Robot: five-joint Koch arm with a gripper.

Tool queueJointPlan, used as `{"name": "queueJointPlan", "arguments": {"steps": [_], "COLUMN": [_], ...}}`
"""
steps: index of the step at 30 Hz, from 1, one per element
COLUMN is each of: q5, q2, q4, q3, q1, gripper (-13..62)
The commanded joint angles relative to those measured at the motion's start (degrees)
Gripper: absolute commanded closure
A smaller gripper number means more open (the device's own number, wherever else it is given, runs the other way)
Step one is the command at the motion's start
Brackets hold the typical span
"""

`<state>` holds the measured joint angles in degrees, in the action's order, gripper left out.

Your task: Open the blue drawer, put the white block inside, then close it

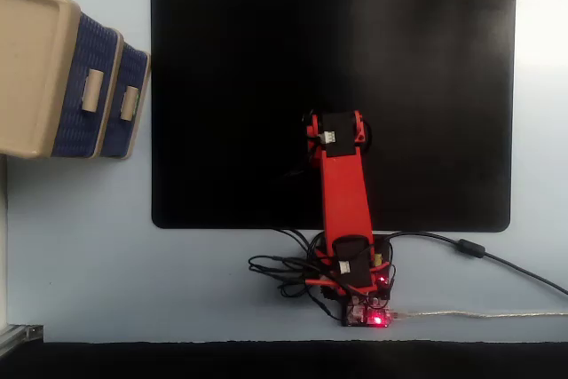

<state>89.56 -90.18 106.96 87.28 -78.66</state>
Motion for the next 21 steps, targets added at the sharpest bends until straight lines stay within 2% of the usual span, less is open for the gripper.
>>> {"name": "queueJointPlan", "arguments": {"steps": [1,5,10,14,21], "q5": [0.79,0.35,0.79,1.05,0.79], "q2": [-13.01,-30.67,-44.74,-44.47,-44.47], "q4": [-5.71,-12.30,-12.13,-12.13,-10.72], "q3": [8.96,31.38,46.05,51.77,52.82], "q1": [-0.79,-0.79,-0.97,-1.67,-6.33], "gripper": [15.3,15.0,14.9,14.9,14.9]}}
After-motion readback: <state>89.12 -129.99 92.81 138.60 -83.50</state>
